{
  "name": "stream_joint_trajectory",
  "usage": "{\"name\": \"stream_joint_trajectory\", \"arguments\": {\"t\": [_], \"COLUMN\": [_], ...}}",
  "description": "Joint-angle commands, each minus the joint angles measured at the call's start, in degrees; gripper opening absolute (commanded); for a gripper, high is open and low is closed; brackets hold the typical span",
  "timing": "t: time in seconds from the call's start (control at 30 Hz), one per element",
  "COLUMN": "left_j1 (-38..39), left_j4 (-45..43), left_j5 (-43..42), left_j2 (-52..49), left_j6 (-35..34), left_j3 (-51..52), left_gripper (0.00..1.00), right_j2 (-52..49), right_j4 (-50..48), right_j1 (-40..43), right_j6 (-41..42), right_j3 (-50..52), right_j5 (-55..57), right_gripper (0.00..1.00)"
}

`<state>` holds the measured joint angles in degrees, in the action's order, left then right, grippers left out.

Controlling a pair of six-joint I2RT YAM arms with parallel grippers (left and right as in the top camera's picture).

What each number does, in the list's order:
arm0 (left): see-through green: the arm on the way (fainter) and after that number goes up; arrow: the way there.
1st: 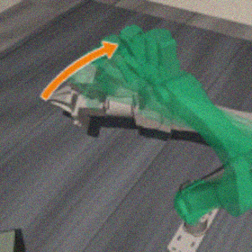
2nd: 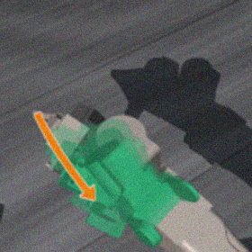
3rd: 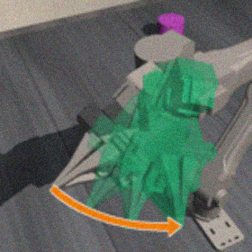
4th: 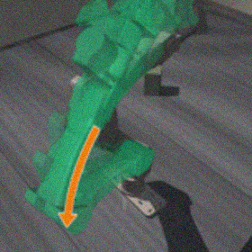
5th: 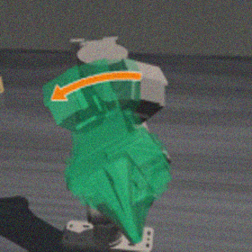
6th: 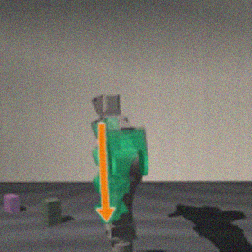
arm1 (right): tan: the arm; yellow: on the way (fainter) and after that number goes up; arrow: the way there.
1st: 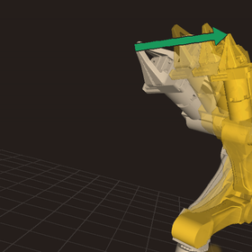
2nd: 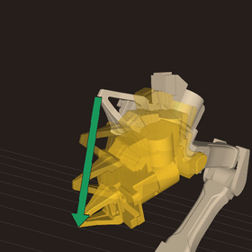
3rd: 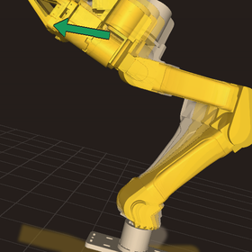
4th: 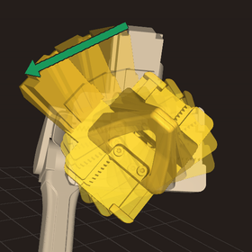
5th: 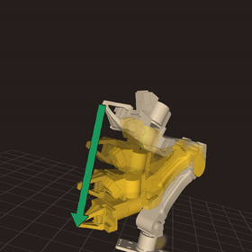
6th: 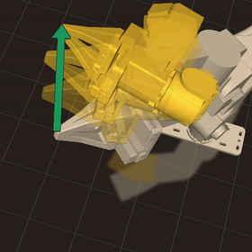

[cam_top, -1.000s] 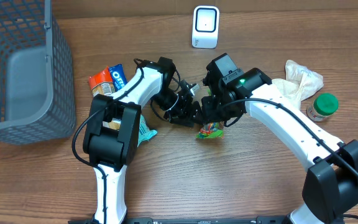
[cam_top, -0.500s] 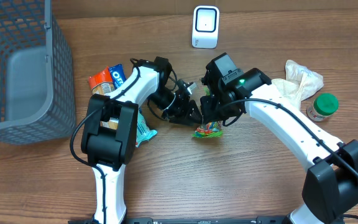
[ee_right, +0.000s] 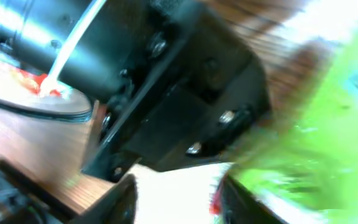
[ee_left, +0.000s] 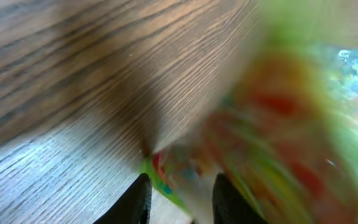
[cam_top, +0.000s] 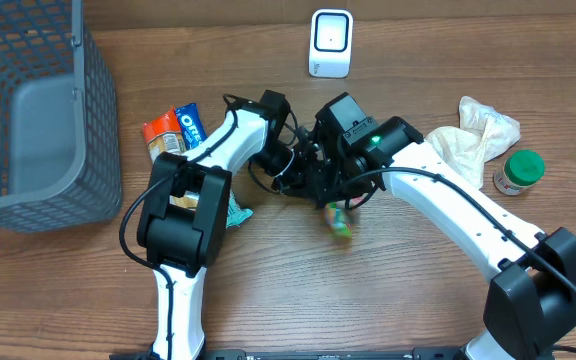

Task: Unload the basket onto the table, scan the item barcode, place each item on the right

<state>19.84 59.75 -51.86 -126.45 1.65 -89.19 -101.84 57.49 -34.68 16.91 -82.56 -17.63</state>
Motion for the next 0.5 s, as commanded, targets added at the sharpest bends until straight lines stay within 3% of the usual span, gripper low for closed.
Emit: {"name": "stream_joint_trajectory", "arguments": {"t": [0.0,0.37,0.47], "left_j1": [-0.81,-4.98,-5.70], "left_j4": [-0.90,-1.49,-0.52], "left_j5": [0.35,17.77,17.97], "left_j2": [-0.31,-0.31,-0.31], "left_j6": [-3.74,-17.81,-18.14], "left_j3": [-0.04,-0.04,-0.04], "left_gripper": [0.26,0.24,0.22], "right_j2": [2.27,2.67,3.93], "right_j4": [-0.48,-0.50,2.58], "right_j1": [-0.59,-1.05,2.27], "right_j6": [1.42,5.73,5.60], "right_j3": [-1.84,-1.84,-1.84], "right_j5": [-3.28,1.55,4.37], "right_gripper": [0.55,0.57,0.56]}}
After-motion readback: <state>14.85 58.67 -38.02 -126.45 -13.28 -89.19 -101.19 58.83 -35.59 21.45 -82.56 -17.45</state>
